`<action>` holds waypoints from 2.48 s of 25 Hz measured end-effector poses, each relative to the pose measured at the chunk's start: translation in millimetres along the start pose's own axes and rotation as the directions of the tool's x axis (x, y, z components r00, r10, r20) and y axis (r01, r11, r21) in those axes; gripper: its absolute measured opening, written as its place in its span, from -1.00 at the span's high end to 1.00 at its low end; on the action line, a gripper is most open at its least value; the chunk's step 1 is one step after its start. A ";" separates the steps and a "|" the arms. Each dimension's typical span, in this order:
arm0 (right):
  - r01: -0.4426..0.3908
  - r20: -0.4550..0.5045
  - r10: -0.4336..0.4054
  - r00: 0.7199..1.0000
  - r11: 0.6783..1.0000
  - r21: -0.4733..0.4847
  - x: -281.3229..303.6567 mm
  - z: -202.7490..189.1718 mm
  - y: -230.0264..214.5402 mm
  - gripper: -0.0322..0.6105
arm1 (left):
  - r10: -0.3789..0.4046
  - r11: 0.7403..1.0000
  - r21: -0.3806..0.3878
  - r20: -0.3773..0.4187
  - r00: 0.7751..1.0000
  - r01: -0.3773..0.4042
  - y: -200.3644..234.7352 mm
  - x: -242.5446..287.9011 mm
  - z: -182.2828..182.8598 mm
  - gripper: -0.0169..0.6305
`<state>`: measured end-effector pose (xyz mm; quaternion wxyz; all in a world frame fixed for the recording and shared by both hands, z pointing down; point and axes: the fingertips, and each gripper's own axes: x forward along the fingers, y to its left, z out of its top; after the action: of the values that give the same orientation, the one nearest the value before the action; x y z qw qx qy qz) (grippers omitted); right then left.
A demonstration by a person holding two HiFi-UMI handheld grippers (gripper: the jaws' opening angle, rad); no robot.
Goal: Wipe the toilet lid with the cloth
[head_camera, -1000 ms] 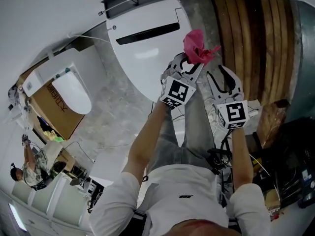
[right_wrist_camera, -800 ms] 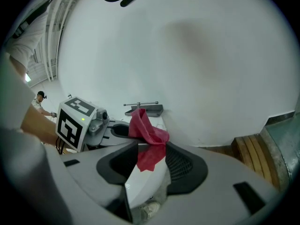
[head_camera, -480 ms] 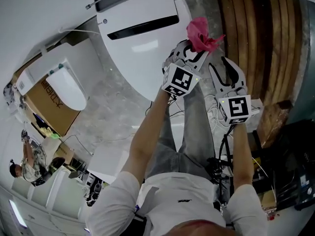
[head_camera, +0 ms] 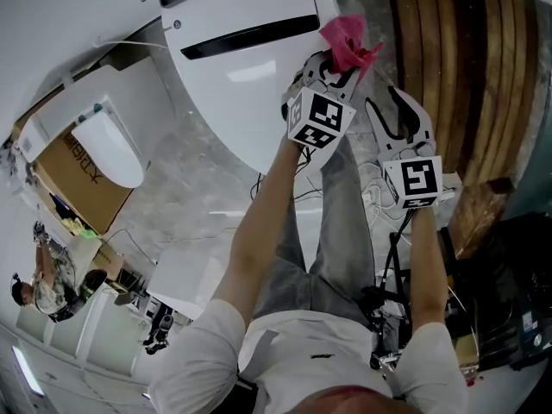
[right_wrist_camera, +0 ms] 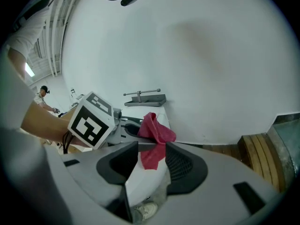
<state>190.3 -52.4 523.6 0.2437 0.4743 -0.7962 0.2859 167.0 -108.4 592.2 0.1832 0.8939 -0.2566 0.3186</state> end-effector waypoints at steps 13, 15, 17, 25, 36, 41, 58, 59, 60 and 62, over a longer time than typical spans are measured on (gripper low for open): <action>-0.022 -0.030 0.021 0.999 0.999 -0.049 16.6 -8.5 24.1 0.30 | 0.087 0.989 -0.111 -0.088 0.992 -0.097 32.5 -11.9 -38.4 0.61; -0.029 -0.033 0.027 0.999 0.998 -0.056 20.2 -7.5 30.7 0.30 | 0.092 0.988 -0.113 -0.088 0.992 -0.101 35.2 -15.1 -41.3 0.61; -0.035 -0.035 0.033 0.999 0.998 -0.059 24.1 -5.9 37.7 0.30 | 0.096 0.988 -0.117 -0.086 0.992 -0.105 38.9 -19.8 -45.1 0.61; -0.056 -0.043 0.052 0.998 0.995 -0.087 36.1 -2.0 58.8 0.30 | 0.113 0.984 -0.131 -0.079 0.991 -0.122 54.4 -42.5 -58.8 0.61; -0.088 -0.064 0.081 0.995 0.989 -0.120 57.5 3.8 96.3 0.30 | 0.142 0.976 -0.156 -0.067 0.988 -0.151 83.1 -76.0 -81.9 0.61; -0.103 -0.075 0.093 0.993 0.986 -0.131 65.5 6.2 112.8 0.30 | 0.161 0.970 -0.173 -0.069 0.984 -0.171 97.7 -93.3 -93.9 0.61; -0.135 -0.090 0.122 0.988 0.979 -0.152 90.7 11.9 166.5 0.30 | 0.236 0.944 -0.222 -0.069 0.969 -0.245 145.9 -152.7 -137.9 0.61; -0.135 -0.089 0.123 0.988 0.979 -0.151 91.8 12.8 169.2 0.30 | 0.241 0.942 -0.223 -0.071 0.968 -0.251 148.7 -156.1 -140.4 0.61; -0.136 -0.088 0.124 0.988 0.979 -0.152 92.8 13.7 171.7 0.30 | 0.246 0.940 -0.224 -0.072 0.966 -0.256 151.6 -159.6 -142.8 0.61; -0.138 -0.086 0.126 0.988 0.979 -0.152 94.3 14.9 176.5 0.30 | 0.259 0.936 -0.227 -0.076 0.963 -0.270 157.7 -166.8 -147.9 0.61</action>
<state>-10.0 -52.5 535.6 0.2911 0.3883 -0.8361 0.2557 -105.1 -105.1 615.4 0.2489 0.8158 -0.4062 0.3278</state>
